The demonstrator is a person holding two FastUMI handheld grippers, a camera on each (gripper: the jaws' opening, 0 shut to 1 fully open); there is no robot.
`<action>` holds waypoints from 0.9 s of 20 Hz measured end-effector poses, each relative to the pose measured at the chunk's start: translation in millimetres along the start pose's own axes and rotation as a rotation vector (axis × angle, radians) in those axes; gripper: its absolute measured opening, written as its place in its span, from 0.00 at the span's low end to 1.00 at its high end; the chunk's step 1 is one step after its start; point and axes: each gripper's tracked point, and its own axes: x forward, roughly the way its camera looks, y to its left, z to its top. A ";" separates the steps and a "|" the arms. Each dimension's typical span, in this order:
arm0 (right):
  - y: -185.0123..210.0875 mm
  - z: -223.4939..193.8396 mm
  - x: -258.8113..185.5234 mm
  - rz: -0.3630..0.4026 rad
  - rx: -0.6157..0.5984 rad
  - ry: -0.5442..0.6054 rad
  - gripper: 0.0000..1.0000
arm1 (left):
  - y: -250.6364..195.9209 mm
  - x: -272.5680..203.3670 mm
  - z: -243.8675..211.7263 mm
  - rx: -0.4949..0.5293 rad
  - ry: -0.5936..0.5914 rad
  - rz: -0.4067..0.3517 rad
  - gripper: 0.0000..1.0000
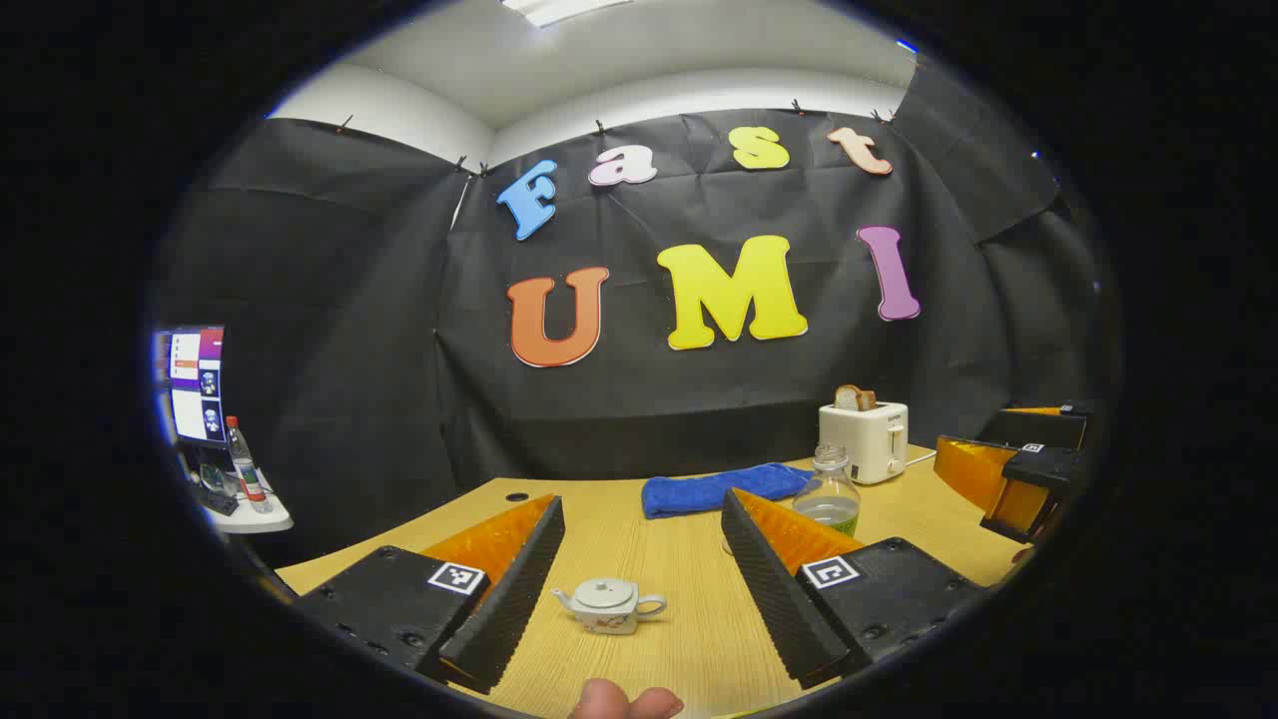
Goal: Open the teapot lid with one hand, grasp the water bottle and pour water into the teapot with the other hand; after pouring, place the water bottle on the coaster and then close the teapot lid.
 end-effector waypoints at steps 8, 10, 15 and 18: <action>-2.9 8.8 -4.5 -0.013 -0.020 -0.031 0.96 | 2.1 1.0 -4.0 -0.022 0.007 0.003 0.99; -2.9 10.9 -5.3 -0.014 -0.022 -0.039 0.96 | 5.0 2.4 -3.7 -0.028 0.007 0.006 0.99; -0.3 10.9 -6.4 -0.005 -0.027 -0.046 0.96 | 3.5 2.4 -6.6 -0.032 0.017 0.007 0.99; 2.7 7.7 -6.1 0.005 -0.018 -0.036 0.96 | 5.6 1.5 -6.0 -0.034 0.012 0.011 0.99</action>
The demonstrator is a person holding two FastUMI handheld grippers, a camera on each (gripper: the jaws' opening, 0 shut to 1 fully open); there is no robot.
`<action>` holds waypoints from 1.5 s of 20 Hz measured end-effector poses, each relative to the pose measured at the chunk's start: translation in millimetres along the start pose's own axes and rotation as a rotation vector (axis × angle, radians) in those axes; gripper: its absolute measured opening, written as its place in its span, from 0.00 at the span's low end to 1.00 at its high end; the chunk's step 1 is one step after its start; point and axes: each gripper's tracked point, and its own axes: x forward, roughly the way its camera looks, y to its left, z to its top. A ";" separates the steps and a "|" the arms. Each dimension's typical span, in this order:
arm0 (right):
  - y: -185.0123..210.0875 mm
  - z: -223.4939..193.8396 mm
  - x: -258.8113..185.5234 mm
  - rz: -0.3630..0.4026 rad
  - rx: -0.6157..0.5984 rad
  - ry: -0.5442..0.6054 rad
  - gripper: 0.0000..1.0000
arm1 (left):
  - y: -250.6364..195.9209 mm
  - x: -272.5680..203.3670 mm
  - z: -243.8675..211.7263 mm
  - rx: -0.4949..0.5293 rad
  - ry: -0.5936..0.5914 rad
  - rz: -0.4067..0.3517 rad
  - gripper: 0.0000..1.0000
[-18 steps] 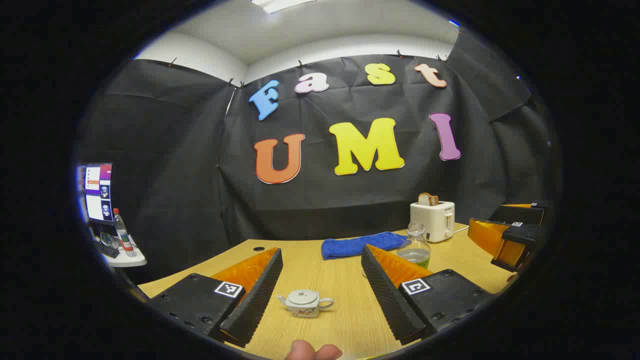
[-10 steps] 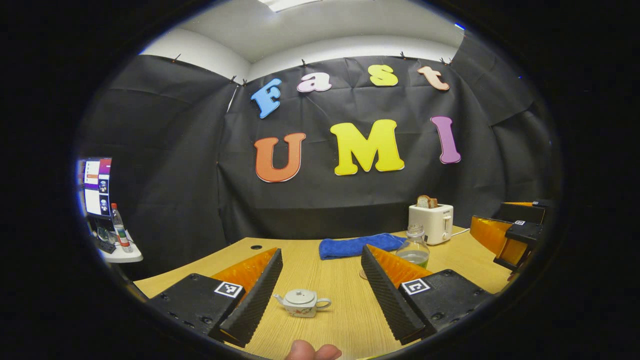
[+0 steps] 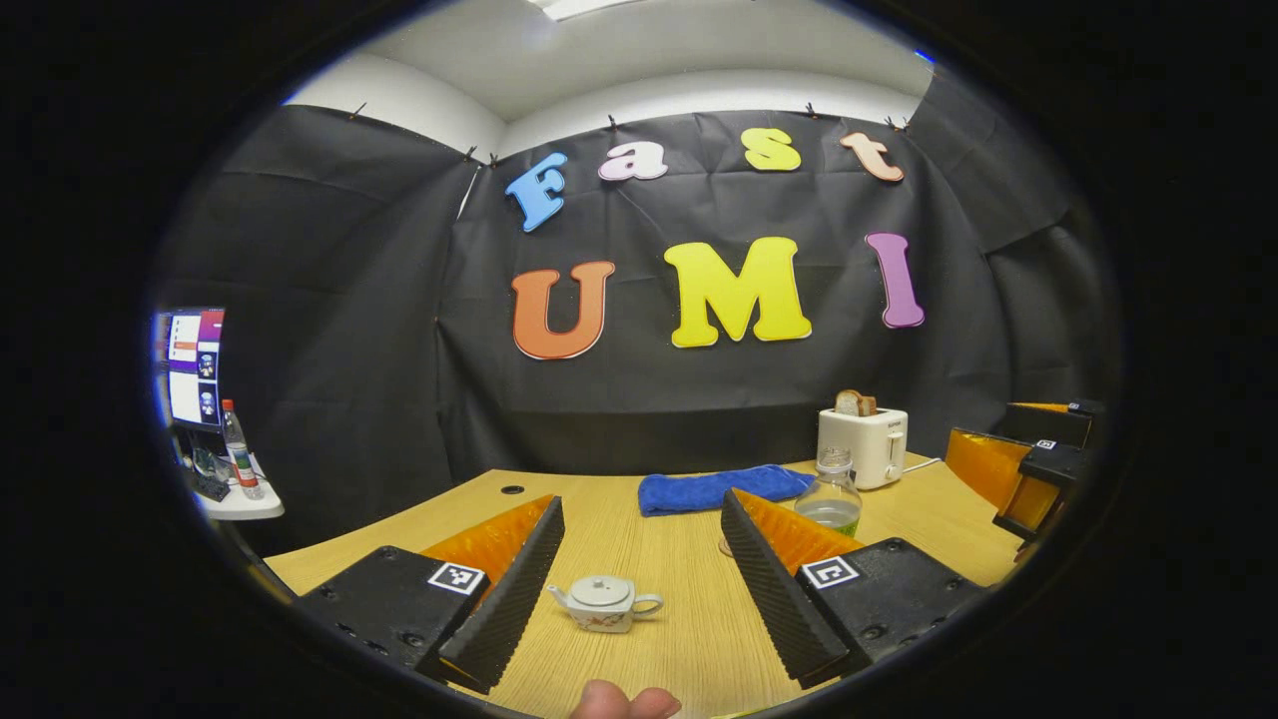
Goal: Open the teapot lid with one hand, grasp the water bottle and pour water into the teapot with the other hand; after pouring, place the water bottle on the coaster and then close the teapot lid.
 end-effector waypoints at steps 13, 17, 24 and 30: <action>10.0 -10.0 7.9 0.043 -0.028 -0.007 0.95 | 7.3 7.8 -16.4 -0.015 0.039 0.028 0.99; 8.0 -15.4 10.6 0.051 -0.032 -0.009 0.97 | 10.5 8.3 -37.3 -0.014 0.067 0.021 0.99; 5.2 -38.2 19.5 0.070 -0.033 0.039 0.95 | 28.6 29.6 -71.1 -0.023 0.139 0.044 0.99; -18.4 -35.8 24.6 0.020 -0.029 0.029 0.95 | 29.2 61.1 -101.6 -0.027 0.248 0.025 0.88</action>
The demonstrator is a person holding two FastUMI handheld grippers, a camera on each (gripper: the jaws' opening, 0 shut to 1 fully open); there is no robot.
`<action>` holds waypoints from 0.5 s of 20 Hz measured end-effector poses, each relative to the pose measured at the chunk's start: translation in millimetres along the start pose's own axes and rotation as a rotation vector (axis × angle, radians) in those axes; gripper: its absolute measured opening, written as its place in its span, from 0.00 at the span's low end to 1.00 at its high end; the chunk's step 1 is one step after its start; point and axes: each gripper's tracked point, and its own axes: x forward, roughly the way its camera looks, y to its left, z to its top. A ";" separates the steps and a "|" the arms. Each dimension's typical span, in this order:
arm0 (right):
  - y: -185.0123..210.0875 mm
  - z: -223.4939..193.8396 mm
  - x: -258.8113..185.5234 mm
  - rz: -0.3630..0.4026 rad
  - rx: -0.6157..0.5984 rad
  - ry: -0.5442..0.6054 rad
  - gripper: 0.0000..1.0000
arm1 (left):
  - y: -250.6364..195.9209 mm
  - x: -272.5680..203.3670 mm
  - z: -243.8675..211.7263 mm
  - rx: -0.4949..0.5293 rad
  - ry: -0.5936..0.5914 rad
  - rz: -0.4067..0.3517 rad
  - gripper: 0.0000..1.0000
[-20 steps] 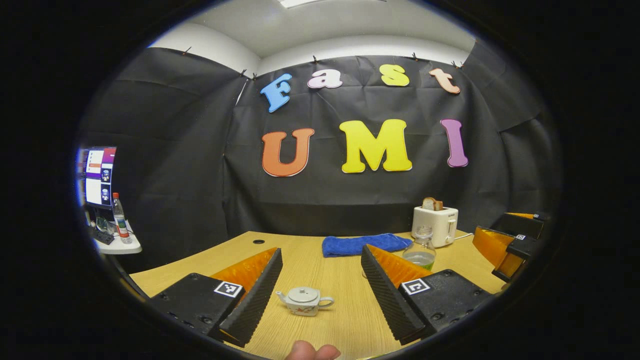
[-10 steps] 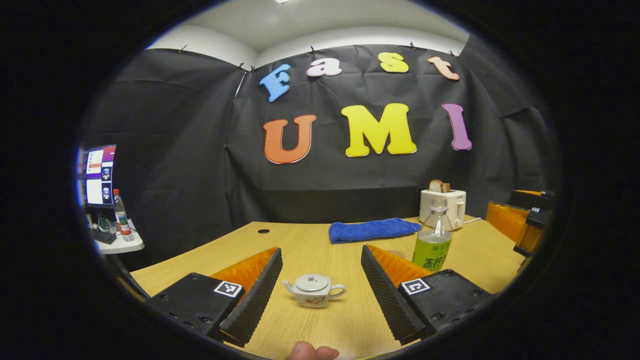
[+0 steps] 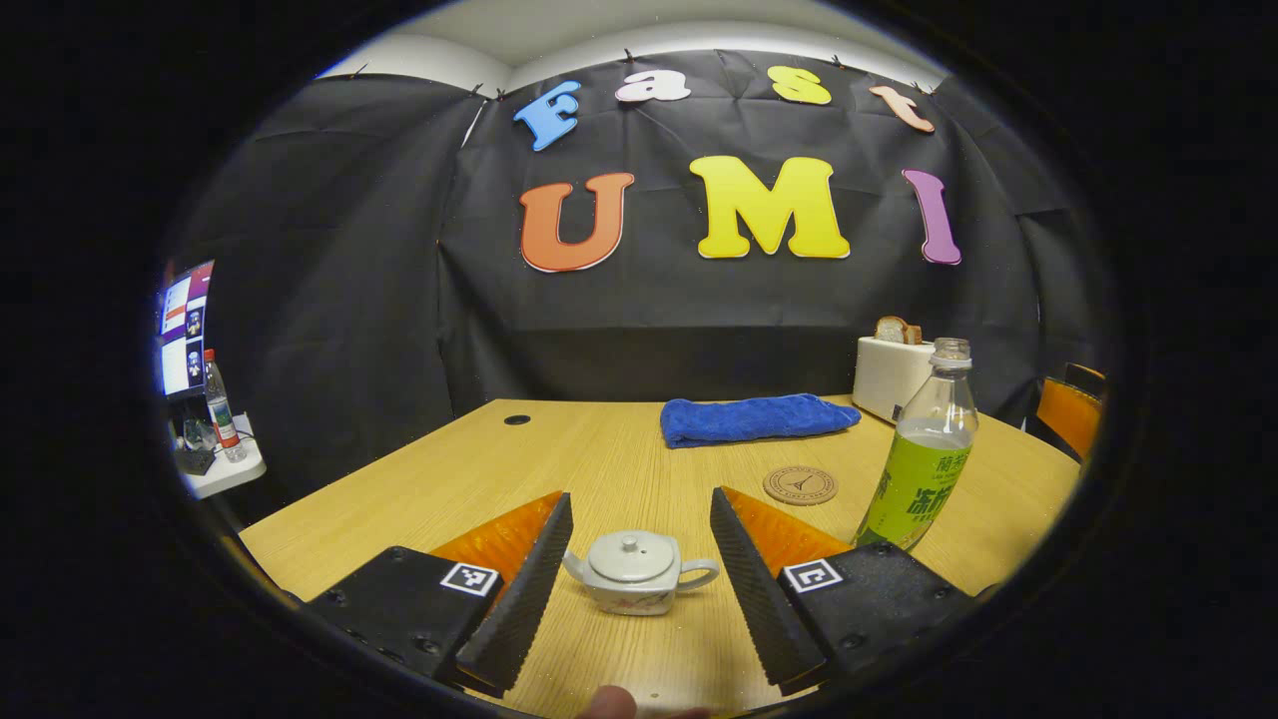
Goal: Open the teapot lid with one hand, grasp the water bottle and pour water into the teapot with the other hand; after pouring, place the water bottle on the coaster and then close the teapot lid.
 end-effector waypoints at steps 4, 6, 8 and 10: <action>-14.6 -4.3 4.0 -0.052 -0.040 0.003 0.97 | 3.6 16.3 -18.9 0.031 0.077 0.017 0.70; -14.0 -8.5 6.0 -0.049 -0.030 0.013 0.97 | 3.4 19.3 -23.5 0.029 0.104 0.025 0.60; -16.3 -10.6 6.6 -0.051 -0.028 0.019 0.95 | 2.5 18.2 -28.4 0.032 0.117 0.026 0.50; -18.4 -12.2 7.8 -0.053 -0.028 0.022 0.95 | 2.9 18.3 -27.7 0.046 0.118 0.036 0.40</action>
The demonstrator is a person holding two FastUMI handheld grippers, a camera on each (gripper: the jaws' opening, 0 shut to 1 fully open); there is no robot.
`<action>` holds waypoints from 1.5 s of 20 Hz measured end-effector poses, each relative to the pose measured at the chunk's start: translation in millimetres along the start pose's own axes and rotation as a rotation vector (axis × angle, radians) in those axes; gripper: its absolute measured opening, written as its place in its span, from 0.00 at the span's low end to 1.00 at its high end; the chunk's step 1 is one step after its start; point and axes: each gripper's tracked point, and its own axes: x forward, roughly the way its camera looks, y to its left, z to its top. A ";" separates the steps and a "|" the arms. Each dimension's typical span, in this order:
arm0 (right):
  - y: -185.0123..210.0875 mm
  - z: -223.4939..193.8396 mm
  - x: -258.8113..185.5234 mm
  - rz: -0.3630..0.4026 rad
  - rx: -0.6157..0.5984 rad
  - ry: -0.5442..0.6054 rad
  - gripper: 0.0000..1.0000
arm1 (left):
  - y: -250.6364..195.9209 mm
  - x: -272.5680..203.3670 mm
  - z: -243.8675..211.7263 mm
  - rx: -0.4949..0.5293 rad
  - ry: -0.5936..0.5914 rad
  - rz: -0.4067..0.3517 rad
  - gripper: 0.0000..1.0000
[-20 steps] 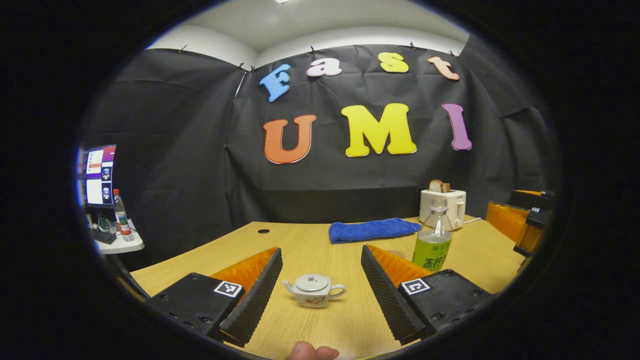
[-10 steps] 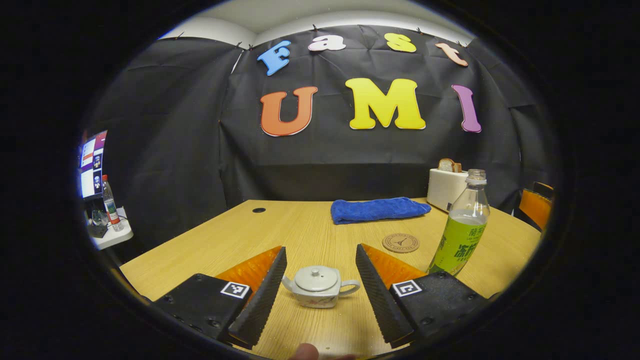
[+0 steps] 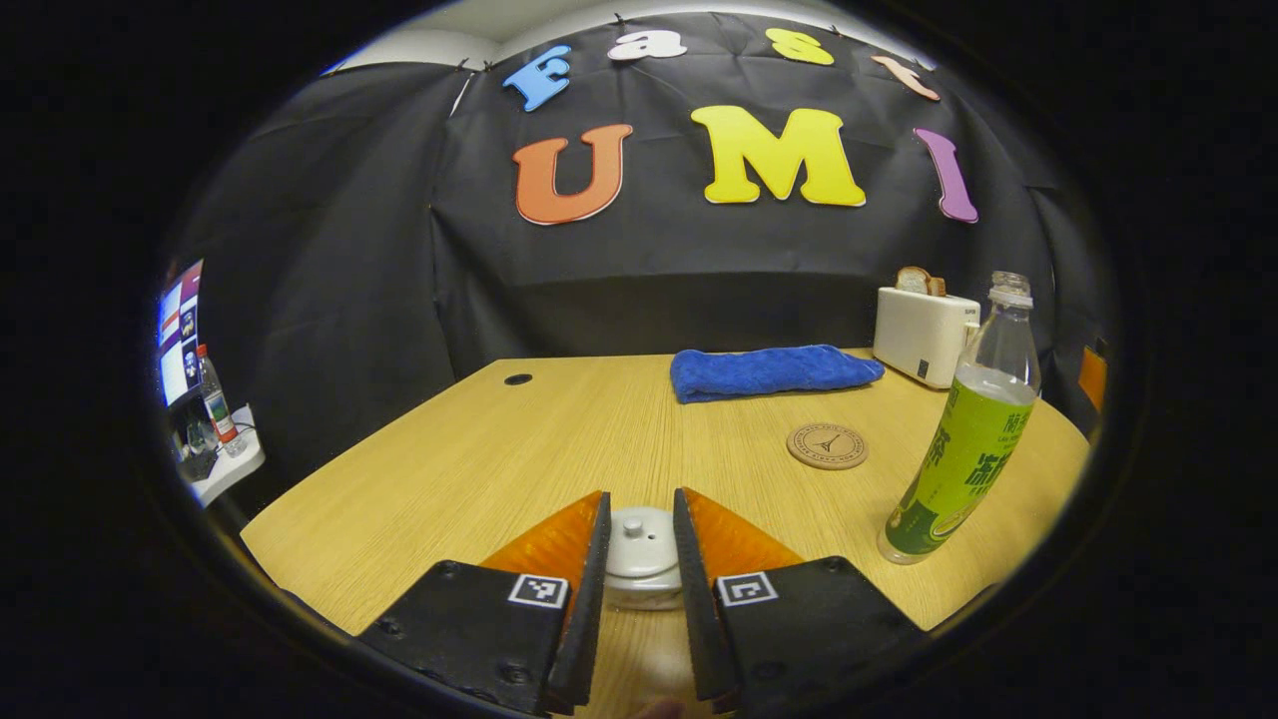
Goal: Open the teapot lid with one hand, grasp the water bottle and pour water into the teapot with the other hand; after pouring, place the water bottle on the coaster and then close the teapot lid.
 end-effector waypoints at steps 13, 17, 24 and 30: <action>12.9 -5.1 -0.7 0.074 0.043 0.006 0.95 | 5.2 -6.9 29.5 -0.038 -0.081 -0.008 0.03; 50.0 -6.1 -10.5 0.222 0.092 0.013 0.95 | 2.3 -28.5 52.6 -0.062 -0.143 -0.059 0.03; 98.6 -34.6 -2.3 0.301 0.051 0.092 0.96 | 11.6 -51.1 44.9 -0.043 -0.151 -0.070 0.03; 123.6 -57.5 32.2 0.279 0.059 0.177 0.96 | 23.6 -66.8 51.7 -0.049 -0.193 -0.076 0.03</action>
